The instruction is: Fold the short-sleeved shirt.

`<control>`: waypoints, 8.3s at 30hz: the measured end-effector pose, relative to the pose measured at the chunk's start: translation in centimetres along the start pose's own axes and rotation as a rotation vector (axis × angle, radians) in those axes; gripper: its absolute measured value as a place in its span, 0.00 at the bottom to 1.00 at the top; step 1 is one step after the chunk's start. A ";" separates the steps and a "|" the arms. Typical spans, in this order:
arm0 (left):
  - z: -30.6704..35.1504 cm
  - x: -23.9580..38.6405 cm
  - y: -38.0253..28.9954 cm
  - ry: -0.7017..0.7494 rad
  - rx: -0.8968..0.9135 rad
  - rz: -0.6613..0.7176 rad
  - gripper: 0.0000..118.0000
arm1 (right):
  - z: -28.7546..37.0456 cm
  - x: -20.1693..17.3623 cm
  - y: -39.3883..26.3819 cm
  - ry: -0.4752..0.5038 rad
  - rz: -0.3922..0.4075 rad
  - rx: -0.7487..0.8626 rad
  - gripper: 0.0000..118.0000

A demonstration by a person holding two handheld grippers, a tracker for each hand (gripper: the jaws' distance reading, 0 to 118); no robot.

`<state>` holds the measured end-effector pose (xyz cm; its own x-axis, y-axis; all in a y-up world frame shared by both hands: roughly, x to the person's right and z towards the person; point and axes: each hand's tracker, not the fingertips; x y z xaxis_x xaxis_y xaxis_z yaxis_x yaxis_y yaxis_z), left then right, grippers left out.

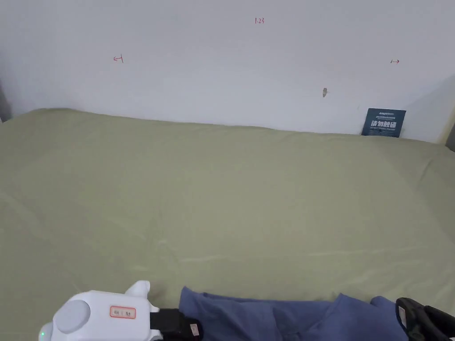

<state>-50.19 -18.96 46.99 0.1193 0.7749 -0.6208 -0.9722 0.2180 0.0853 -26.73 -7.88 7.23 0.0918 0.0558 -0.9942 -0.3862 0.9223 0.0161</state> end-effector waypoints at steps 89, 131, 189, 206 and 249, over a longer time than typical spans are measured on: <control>6.0 -1.5 -1.3 -0.021 0.190 -0.028 0.12 | -24.4 -3.9 -11.4 0.948 -0.832 -0.599 0.00; -0.2 -0.9 -1.4 -0.017 -0.005 -0.008 0.17 | -20.3 1.3 -10.1 0.852 -0.685 -0.582 0.00; 8.2 19.4 -10.2 0.511 0.817 -0.777 0.01 | 0.2 -1.5 5.8 0.012 -0.025 0.088 0.00; 6.8 20.6 -10.1 0.544 0.908 -0.746 0.00 | 1.0 -0.5 6.6 -0.174 0.016 0.237 0.00; 11.4 23.4 -3.7 0.557 0.979 -0.666 0.86 | -0.7 1.5 11.8 -0.145 0.006 0.361 1.00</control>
<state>-41.49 5.10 40.98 0.1893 0.0551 -0.9804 -0.1828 0.9830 0.0199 -31.77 2.87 5.86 0.2289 0.0910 -0.9692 -0.0419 0.9956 0.0836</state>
